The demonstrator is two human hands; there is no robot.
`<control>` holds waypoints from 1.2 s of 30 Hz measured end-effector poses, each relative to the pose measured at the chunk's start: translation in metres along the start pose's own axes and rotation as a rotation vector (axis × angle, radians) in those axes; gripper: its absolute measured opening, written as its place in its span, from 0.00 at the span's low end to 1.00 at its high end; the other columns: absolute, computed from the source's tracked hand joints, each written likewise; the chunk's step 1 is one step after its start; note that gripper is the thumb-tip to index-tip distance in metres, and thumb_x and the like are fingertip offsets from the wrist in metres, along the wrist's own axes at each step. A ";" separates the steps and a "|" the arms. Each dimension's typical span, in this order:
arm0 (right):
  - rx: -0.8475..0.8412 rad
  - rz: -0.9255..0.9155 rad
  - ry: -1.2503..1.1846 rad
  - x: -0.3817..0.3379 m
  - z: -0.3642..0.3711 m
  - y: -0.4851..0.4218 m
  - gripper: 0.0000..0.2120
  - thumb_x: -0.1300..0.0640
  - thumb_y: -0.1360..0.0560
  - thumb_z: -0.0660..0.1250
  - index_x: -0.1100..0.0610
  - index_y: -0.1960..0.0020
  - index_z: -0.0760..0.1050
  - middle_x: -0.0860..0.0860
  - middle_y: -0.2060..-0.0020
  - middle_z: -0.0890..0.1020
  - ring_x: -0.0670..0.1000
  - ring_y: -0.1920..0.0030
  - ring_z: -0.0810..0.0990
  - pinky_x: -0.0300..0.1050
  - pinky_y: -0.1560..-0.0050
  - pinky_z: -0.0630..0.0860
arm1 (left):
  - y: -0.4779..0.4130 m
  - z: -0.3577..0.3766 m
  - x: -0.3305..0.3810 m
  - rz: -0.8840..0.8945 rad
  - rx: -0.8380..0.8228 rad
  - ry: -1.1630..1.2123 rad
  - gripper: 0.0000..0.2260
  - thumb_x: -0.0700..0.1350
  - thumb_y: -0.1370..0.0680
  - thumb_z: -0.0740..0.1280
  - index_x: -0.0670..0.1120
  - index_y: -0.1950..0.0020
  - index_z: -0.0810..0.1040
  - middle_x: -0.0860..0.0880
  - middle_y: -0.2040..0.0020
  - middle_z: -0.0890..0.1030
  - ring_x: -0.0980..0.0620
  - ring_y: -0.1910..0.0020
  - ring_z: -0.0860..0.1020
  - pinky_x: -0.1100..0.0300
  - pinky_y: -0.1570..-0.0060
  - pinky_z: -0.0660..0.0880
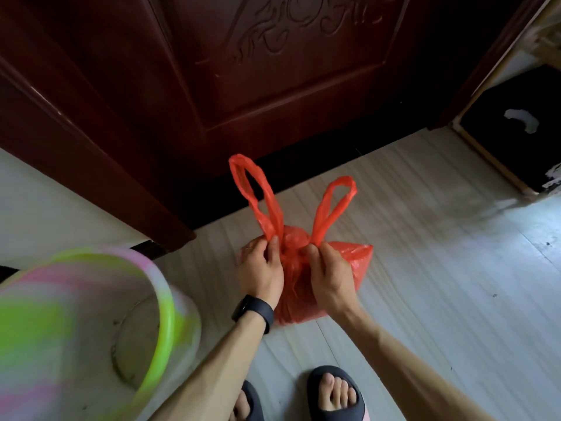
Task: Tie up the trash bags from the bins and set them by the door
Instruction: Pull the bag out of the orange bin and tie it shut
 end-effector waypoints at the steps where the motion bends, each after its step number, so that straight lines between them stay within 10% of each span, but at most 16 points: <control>1: -0.015 0.060 -0.061 0.001 0.002 0.000 0.16 0.51 0.17 0.58 0.57 0.60 0.72 0.48 0.68 0.78 0.49 0.66 0.75 0.49 0.61 0.70 | 0.001 -0.002 0.001 -0.012 0.011 -0.002 0.12 0.49 0.19 0.63 0.43 0.57 0.80 0.45 0.56 0.82 0.42 0.52 0.77 0.51 0.52 0.73; 6: 0.062 -0.120 0.176 -0.010 0.001 0.011 0.16 0.47 0.18 0.53 0.53 0.56 0.74 0.45 0.51 0.80 0.50 0.52 0.73 0.50 0.50 0.68 | 0.006 0.002 -0.007 0.021 -0.152 -0.027 0.11 0.48 0.18 0.61 0.44 0.57 0.76 0.43 0.56 0.78 0.41 0.55 0.78 0.54 0.56 0.70; 9: 0.010 -0.212 0.070 -0.022 0.000 0.018 0.13 0.50 0.17 0.55 0.52 0.58 0.71 0.42 0.60 0.77 0.47 0.59 0.72 0.48 0.55 0.67 | 0.008 0.003 -0.017 -0.037 -0.198 -0.029 0.13 0.47 0.17 0.59 0.40 0.52 0.78 0.41 0.52 0.76 0.39 0.52 0.77 0.53 0.52 0.69; 15: -0.151 0.195 -0.350 -0.021 0.001 0.025 0.17 0.53 0.16 0.56 0.60 0.56 0.75 0.52 0.64 0.85 0.45 0.62 0.81 0.36 0.56 0.74 | 0.013 0.015 -0.038 -0.825 -0.006 0.514 0.17 0.50 0.18 0.58 0.43 0.35 0.76 0.41 0.38 0.79 0.41 0.41 0.78 0.48 0.37 0.73; 20: -0.293 0.301 -0.415 -0.014 -0.008 0.038 0.17 0.52 0.15 0.55 0.62 0.52 0.77 0.51 0.60 0.87 0.43 0.55 0.83 0.30 0.52 0.72 | 0.012 0.004 -0.051 -0.922 0.066 0.458 0.16 0.48 0.19 0.60 0.39 0.41 0.79 0.39 0.40 0.80 0.39 0.44 0.79 0.47 0.39 0.75; 31: -0.206 0.568 -0.313 0.013 -0.018 0.017 0.15 0.47 0.20 0.64 0.55 0.55 0.84 0.48 0.68 0.83 0.47 0.68 0.78 0.43 0.63 0.74 | 0.039 0.003 -0.006 0.084 -0.168 0.054 0.09 0.56 0.22 0.58 0.54 0.50 0.73 0.51 0.59 0.83 0.47 0.59 0.81 0.54 0.62 0.75; 36: -0.236 0.549 -0.444 0.007 -0.023 0.016 0.13 0.60 0.21 0.61 0.54 0.57 0.84 0.43 0.66 0.85 0.41 0.64 0.82 0.28 0.65 0.75 | 0.038 0.002 0.003 0.476 -0.235 -0.110 0.10 0.53 0.19 0.59 0.51 0.47 0.77 0.52 0.56 0.80 0.51 0.56 0.78 0.60 0.61 0.71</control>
Point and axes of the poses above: each hand's wrist, its own y-axis away from the middle knuckle, its own z-axis out of the palm, x = y × z, the point moved 3 cm from there along -y, towards the middle knuckle
